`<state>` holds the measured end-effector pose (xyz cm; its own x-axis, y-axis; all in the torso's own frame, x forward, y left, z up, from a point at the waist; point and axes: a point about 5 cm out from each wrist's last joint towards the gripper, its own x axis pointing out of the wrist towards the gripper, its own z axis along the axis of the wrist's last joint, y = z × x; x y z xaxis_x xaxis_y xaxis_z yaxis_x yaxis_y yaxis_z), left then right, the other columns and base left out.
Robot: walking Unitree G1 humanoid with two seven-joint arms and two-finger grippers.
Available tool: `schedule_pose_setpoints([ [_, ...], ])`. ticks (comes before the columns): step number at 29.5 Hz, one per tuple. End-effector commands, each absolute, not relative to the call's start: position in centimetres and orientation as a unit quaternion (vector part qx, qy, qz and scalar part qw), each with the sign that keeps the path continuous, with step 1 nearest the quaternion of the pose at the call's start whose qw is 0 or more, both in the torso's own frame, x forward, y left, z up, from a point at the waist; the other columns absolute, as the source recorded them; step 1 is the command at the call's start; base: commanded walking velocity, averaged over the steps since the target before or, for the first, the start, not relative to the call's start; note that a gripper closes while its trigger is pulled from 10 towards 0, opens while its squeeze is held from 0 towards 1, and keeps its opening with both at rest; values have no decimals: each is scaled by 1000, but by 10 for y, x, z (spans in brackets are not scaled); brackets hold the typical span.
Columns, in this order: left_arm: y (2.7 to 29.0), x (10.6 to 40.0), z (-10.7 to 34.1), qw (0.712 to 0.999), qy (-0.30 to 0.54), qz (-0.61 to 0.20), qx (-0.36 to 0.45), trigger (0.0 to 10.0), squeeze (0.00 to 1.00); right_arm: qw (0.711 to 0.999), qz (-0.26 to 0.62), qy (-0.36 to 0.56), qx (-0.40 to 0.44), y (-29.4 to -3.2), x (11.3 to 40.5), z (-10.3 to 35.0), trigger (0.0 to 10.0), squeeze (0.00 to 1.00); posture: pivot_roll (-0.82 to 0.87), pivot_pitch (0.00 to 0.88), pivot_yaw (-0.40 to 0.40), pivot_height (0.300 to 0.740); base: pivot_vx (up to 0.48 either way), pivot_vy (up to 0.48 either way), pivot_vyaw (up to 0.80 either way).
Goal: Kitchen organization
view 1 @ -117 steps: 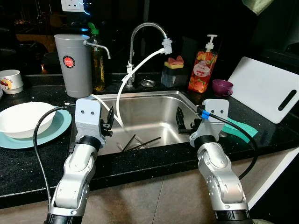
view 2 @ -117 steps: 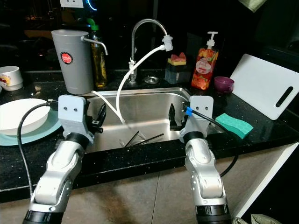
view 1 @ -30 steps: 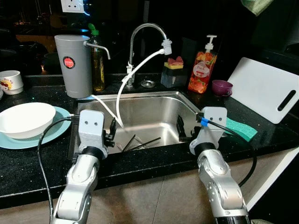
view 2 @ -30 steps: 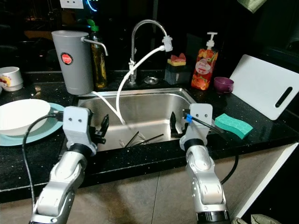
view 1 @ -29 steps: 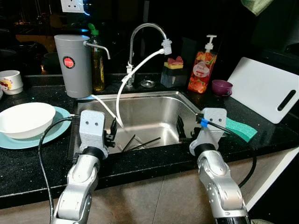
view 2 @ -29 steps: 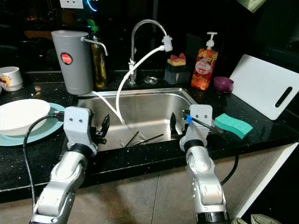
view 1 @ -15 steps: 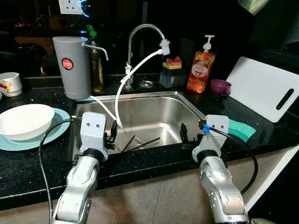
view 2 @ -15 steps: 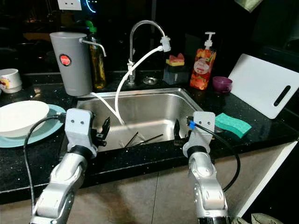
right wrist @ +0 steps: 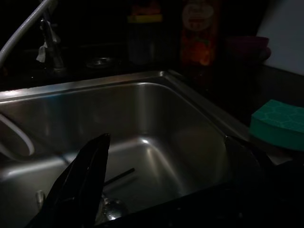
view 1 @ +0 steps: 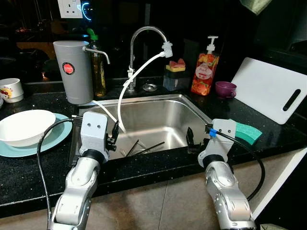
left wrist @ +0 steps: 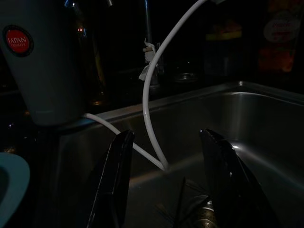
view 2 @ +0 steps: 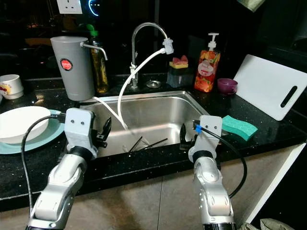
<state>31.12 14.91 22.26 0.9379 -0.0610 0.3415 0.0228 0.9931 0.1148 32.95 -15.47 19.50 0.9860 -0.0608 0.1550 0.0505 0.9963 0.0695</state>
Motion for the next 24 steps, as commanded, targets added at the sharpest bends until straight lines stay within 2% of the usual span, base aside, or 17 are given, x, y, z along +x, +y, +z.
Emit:
schedule_pose_setpoints([
  [1, 150, 311, 217, 985, -166, -15, 54, 10000, 0, 996, -26, -80, 30, -156, 329, 197, 10000, 0, 39, 47, -69, 740, 0, 0, 0],
  [11, 153, 306, 223, 983, -170, -17, 67, 10000, 0, 995, -9, -82, 53, -137, 333, 197, 10000, 0, 122, 81, -48, 740, 0, 0, 0],
  [19, 151, 305, 222, 984, -167, -16, 65, 10000, 0, 996, -8, -72, 46, -141, 328, 193, 10000, 0, 112, 103, -64, 740, 0, 0, 0],
  [24, 154, 303, 207, 986, -151, -11, 66, 10000, 0, 997, -8, -73, 36, -143, 327, 191, 10000, 0, 87, 58, -61, 740, 0, 0, 0],
])
